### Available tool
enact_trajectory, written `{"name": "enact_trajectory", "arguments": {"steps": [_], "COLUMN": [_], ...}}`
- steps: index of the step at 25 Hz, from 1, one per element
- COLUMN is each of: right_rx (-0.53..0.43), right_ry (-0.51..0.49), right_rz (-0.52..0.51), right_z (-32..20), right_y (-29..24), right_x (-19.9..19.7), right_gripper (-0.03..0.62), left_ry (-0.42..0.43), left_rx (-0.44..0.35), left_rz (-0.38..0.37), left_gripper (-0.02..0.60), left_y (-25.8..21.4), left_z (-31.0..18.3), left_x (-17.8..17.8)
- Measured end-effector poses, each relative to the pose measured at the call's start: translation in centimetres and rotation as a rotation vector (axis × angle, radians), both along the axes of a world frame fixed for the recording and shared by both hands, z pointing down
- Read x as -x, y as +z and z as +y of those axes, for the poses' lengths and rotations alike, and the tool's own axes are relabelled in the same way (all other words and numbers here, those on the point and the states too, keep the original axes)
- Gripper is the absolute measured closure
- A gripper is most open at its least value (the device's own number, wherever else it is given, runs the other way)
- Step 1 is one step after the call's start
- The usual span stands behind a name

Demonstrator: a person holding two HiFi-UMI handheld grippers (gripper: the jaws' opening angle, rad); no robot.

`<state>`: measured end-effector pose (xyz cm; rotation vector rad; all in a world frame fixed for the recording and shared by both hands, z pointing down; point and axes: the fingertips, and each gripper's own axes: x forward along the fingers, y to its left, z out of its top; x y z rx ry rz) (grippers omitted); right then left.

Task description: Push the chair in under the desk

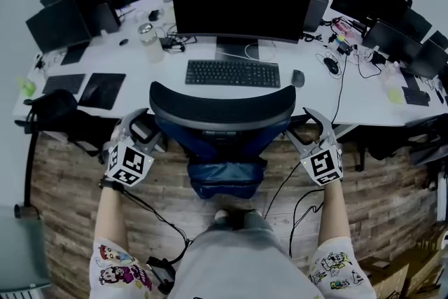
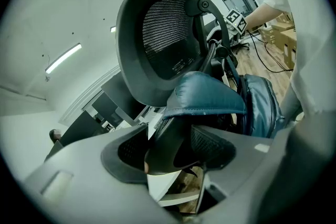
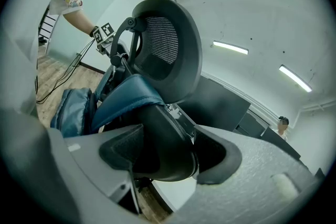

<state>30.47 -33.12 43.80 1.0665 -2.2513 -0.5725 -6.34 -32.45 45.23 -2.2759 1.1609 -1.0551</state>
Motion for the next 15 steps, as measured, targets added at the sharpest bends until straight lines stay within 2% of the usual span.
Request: {"name": "enact_trajectory", "arguments": {"steps": [15], "right_rx": [0.004], "right_ry": [0.013], "right_rz": [-0.003], "right_z": [-0.13], "right_y": [-0.07], "right_x": [0.87], "right_gripper": [0.296], "left_ry": [0.023], "left_rx": [-0.014], "left_rz": [-0.009], "left_gripper": [0.310], "left_y": [0.03], "left_z": [-1.12], "left_x": [0.77]}}
